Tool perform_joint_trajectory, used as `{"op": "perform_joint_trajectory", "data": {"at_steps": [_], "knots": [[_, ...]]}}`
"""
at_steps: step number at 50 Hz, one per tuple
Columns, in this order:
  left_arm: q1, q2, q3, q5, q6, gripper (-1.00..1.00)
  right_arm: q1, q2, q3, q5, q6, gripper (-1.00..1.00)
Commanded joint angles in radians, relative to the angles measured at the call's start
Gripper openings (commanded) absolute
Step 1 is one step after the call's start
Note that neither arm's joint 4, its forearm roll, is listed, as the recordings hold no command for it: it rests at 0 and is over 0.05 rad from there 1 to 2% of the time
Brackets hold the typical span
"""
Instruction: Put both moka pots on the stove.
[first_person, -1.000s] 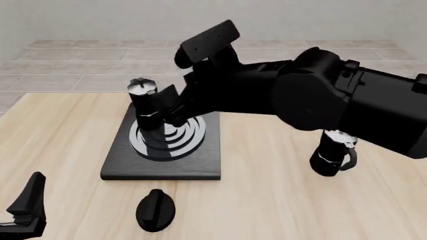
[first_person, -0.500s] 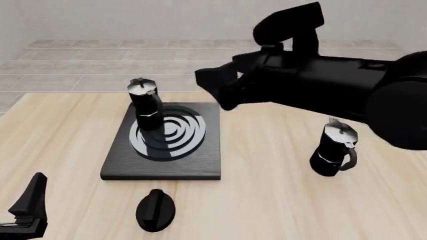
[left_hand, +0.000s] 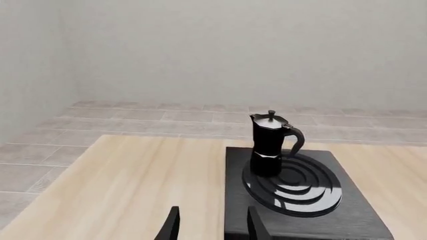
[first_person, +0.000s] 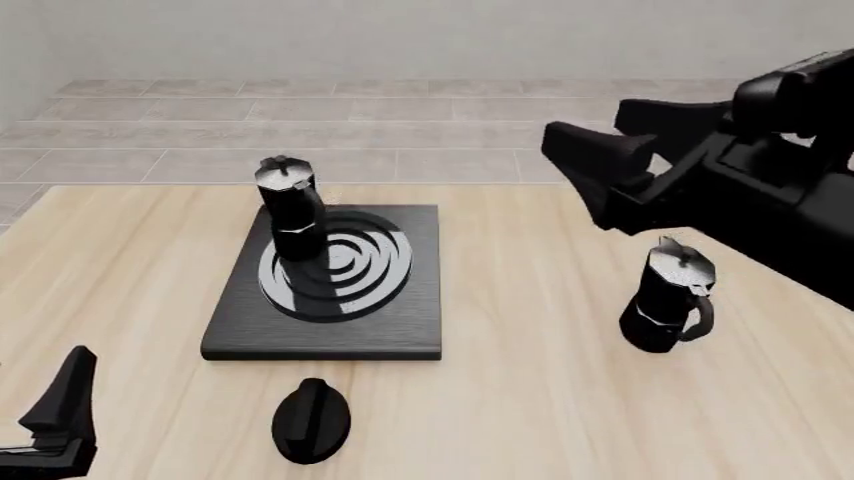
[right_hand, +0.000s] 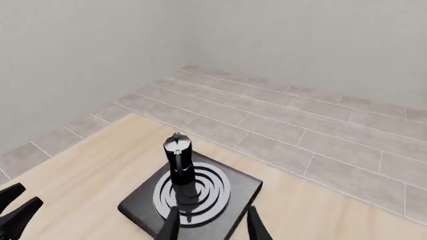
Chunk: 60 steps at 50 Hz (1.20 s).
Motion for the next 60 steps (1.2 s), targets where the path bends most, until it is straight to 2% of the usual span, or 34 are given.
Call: {"op": "perform_joint_trajectory", "data": {"at_steps": [1, 9, 10, 12, 14, 15, 17, 24, 26, 38, 51, 60], "knots": [[-0.005, 0.001, -0.005, 0.005, 0.007, 1.00, -0.108, -0.158, 0.170, -0.092, 0.016, 1.00], [-0.005, 0.000, -0.005, 0.004, 0.008, 1.00, -0.165, -0.240, 0.251, -0.121, 0.019, 1.00], [-0.005, -0.001, -0.005, 0.004, 0.008, 1.00, -0.180, -0.262, 0.270, -0.131, -0.005, 1.00], [-0.006, 0.000, -0.006, 0.004, 0.009, 1.00, -0.194, -0.280, 0.296, -0.143, -0.007, 1.00], [-0.006, -0.001, -0.003, 0.002, 0.011, 1.00, -0.215, -0.339, 0.325, -0.156, 0.018, 1.00], [-0.006, -0.001, -0.003, 0.001, 0.011, 1.00, -0.219, -0.340, 0.332, -0.157, 0.000, 1.00], [-0.005, 0.000, -0.008, 0.007, 0.011, 1.00, -0.235, -0.349, 0.350, -0.159, 0.027, 1.00], [-0.007, 0.000, -0.005, 0.003, 0.015, 1.00, -0.279, -0.398, 0.406, -0.171, 0.015, 1.00], [-0.009, 0.000, -0.004, 0.003, 0.019, 1.00, -0.293, -0.414, 0.419, -0.166, 0.047, 1.00], [-0.015, -0.001, -0.007, 0.003, 0.025, 1.00, -0.363, -0.469, 0.501, -0.163, 0.042, 1.00], [-0.023, -0.002, -0.006, -0.005, 0.032, 1.00, -0.426, -0.505, 0.560, -0.143, 0.074, 1.00], [-0.027, -0.002, -0.007, -0.004, 0.036, 1.00, -0.463, -0.516, 0.596, -0.128, 0.070, 1.00]]}}
